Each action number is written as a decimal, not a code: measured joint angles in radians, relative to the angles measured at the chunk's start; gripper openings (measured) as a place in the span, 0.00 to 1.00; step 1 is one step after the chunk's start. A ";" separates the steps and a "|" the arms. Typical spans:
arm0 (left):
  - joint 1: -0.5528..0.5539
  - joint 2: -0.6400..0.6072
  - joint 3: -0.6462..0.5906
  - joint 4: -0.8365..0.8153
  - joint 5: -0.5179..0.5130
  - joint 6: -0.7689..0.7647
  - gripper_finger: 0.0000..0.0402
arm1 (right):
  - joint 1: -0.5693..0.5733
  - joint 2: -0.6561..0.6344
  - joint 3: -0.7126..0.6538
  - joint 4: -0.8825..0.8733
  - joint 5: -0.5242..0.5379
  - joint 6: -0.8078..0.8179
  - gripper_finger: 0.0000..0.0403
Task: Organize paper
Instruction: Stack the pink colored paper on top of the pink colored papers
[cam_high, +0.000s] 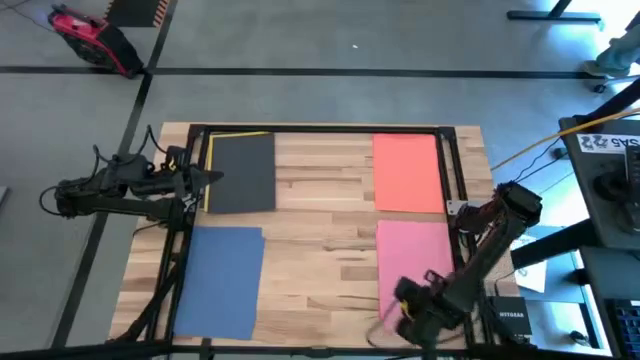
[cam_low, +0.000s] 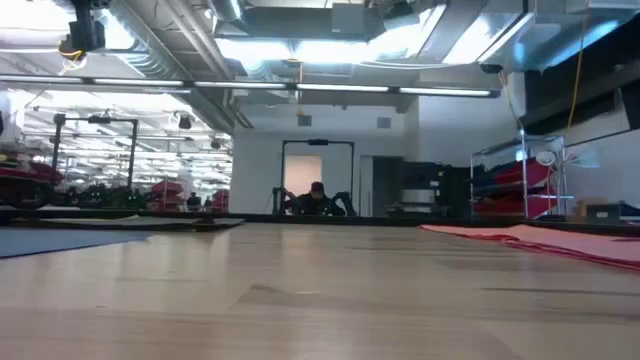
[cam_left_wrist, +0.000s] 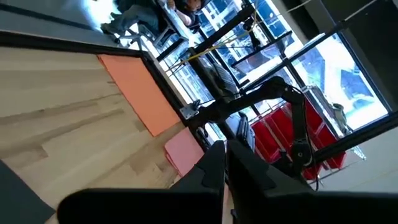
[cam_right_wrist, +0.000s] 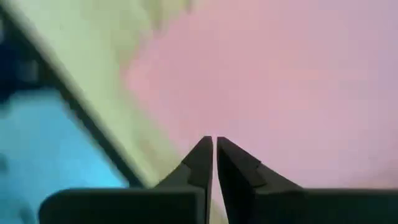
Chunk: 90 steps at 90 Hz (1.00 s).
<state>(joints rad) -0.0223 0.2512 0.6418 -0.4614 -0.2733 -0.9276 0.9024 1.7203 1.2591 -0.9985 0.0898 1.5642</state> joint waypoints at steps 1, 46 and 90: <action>0.000 0.000 0.000 0.000 0.000 0.000 0.00 | -0.011 0.000 0.000 0.001 0.013 0.006 0.01; 0.000 0.000 0.000 0.001 -0.026 -0.007 0.00 | -0.564 -0.129 -0.213 0.281 0.127 -0.015 0.00; 0.000 0.000 0.000 0.001 -0.064 -0.014 0.00 | -0.782 -0.309 -0.472 0.192 0.077 -0.050 0.00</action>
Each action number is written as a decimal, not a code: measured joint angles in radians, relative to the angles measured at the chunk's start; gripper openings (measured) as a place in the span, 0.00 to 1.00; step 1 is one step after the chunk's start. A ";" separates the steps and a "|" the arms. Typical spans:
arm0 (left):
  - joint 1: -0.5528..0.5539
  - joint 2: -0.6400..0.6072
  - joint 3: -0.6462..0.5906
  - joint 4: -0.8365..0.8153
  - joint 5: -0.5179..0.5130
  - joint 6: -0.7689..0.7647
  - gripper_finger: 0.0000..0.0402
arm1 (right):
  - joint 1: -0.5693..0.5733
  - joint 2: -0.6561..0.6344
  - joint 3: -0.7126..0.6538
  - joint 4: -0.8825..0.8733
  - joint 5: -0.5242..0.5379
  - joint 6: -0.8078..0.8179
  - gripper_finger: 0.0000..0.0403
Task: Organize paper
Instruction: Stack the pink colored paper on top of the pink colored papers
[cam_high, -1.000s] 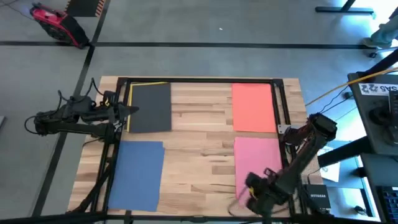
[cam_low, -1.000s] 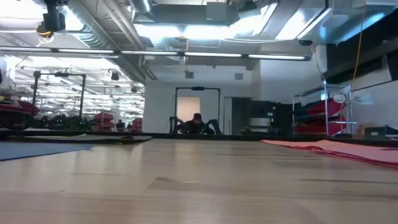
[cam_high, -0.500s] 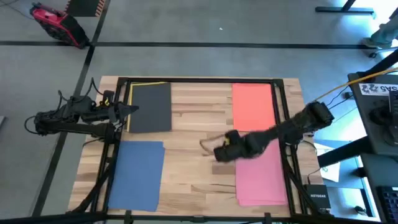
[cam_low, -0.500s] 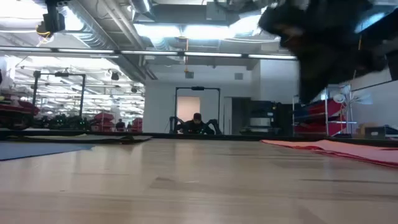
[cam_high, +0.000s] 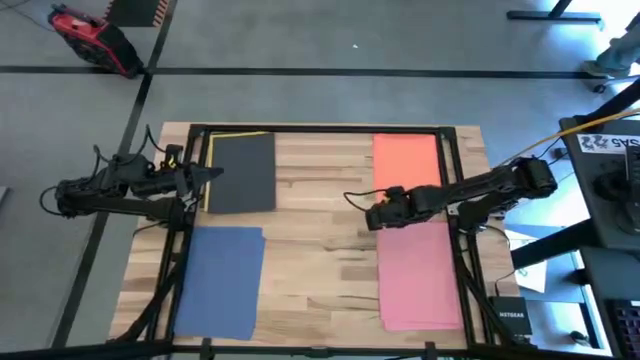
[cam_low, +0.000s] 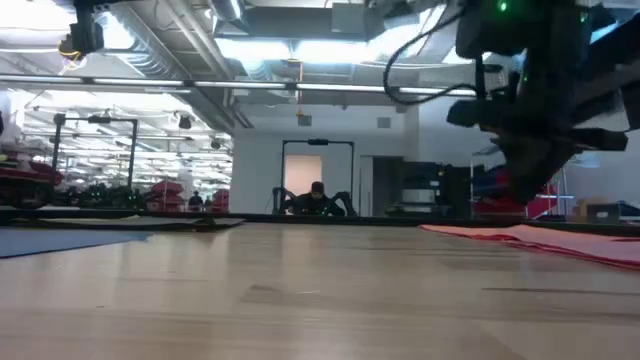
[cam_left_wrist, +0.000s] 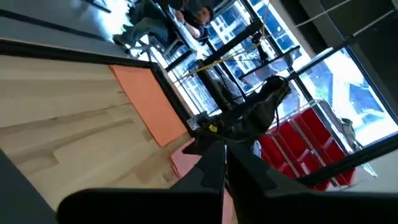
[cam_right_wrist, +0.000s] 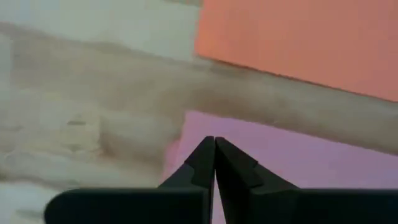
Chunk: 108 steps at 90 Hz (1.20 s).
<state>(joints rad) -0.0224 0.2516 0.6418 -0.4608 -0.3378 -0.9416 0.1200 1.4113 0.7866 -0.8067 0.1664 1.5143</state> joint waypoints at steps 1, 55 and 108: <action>0.000 0.000 0.000 0.000 0.000 0.001 0.00 | -0.003 0.000 -0.003 0.002 0.003 0.000 0.00; 0.000 0.000 0.000 -0.061 -0.011 0.060 0.00 | -0.081 0.018 -0.160 0.224 -0.039 0.024 0.00; 0.000 0.000 0.000 -0.060 -0.013 0.081 0.00 | -0.013 0.017 -0.160 0.253 -0.063 0.114 0.00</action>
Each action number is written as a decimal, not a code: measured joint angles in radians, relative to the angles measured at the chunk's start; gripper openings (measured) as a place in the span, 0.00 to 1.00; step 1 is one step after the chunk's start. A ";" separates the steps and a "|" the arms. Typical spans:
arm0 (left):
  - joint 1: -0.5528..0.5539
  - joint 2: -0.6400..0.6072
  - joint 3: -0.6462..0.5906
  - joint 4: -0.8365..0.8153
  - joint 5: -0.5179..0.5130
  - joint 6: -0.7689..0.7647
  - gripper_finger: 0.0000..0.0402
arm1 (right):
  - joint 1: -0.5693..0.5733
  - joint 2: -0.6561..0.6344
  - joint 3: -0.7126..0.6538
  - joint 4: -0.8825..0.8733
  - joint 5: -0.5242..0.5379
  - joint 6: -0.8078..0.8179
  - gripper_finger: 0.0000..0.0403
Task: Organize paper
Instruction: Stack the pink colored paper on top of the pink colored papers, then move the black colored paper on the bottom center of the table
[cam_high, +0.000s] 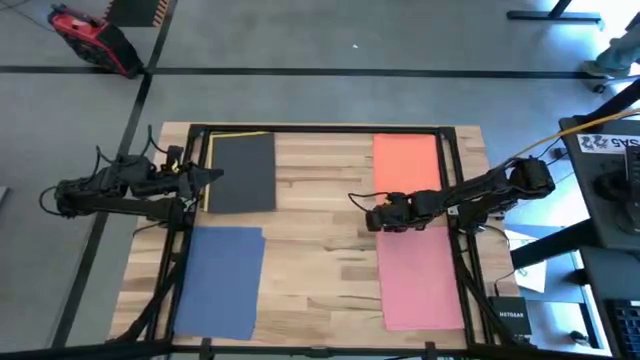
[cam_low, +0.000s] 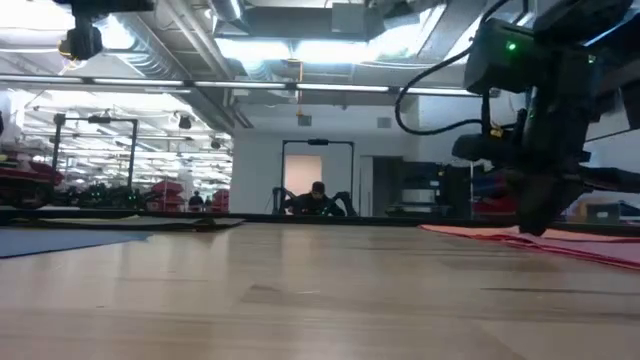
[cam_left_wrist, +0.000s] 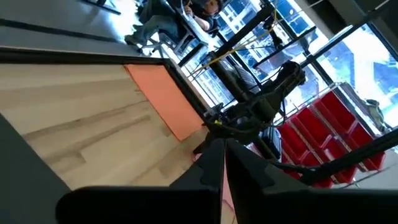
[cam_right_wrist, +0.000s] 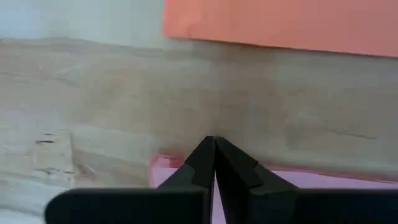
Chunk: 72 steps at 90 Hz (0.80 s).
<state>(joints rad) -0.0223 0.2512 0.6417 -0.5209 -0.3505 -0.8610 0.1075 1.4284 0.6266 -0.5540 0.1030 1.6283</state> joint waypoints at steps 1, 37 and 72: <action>0.000 0.000 0.000 0.000 0.000 0.001 0.00 | 0.000 0.000 0.000 0.000 0.003 0.003 0.00; 0.000 0.000 0.000 0.000 -0.001 0.016 0.00 | -0.003 0.000 0.081 -0.044 0.073 -0.081 0.00; 0.000 0.000 0.000 -0.001 0.000 0.009 0.00 | -0.070 0.042 0.296 0.322 0.087 -0.927 0.04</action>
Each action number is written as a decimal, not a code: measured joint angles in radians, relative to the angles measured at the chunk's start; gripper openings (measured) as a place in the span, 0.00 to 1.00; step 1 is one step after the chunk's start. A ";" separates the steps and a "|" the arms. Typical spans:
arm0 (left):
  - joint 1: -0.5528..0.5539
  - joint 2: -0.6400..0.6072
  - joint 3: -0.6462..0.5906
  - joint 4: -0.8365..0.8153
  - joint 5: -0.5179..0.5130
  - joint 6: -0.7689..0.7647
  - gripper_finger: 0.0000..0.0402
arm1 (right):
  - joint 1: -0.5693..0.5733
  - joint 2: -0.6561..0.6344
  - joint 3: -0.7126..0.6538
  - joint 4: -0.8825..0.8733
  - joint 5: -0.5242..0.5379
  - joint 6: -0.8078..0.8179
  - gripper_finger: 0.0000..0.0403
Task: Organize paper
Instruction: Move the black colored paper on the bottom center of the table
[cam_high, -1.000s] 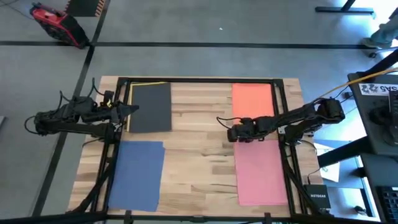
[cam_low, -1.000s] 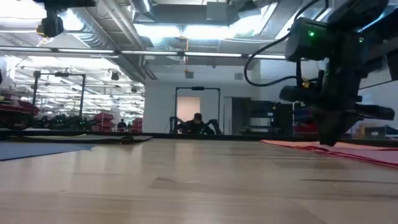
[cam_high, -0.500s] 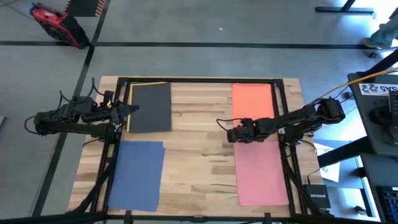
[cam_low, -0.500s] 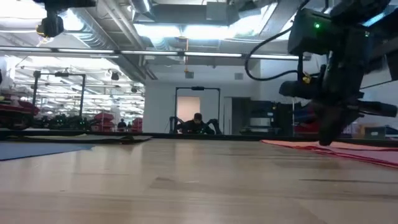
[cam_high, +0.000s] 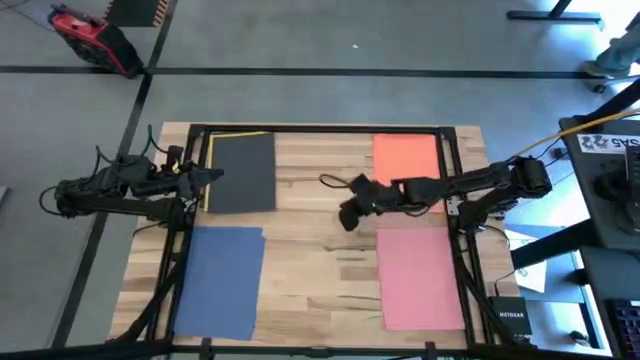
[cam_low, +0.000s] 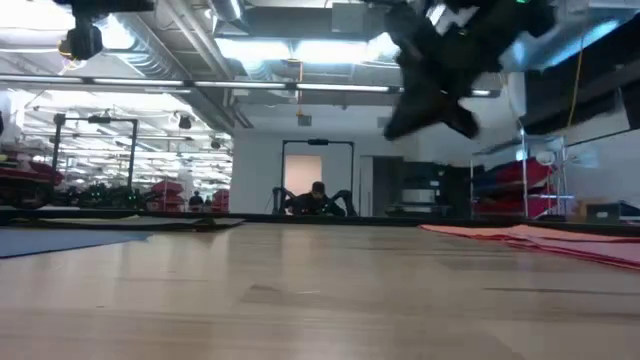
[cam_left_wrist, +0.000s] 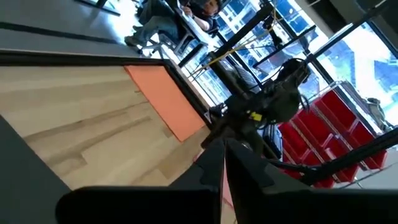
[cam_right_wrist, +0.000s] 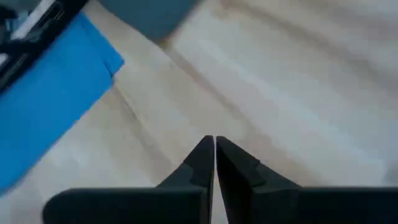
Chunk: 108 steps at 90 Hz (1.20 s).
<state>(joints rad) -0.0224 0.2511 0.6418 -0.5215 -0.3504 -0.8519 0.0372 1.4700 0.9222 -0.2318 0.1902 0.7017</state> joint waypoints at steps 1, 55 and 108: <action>0.000 0.000 0.000 0.001 0.000 0.002 0.00 | -0.004 0.006 0.009 0.002 -0.001 -0.029 0.05; 0.000 0.000 0.000 -0.002 -0.005 0.068 0.00 | -0.084 0.579 0.590 -0.005 -0.116 -0.936 0.32; 0.000 0.000 0.000 -0.076 0.010 0.068 0.00 | -0.090 0.914 0.888 -0.047 -0.156 -1.072 0.32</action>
<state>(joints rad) -0.0227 0.2508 0.6418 -0.5971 -0.3402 -0.7842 -0.0525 2.3843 1.8107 -0.2790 0.0338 -0.3700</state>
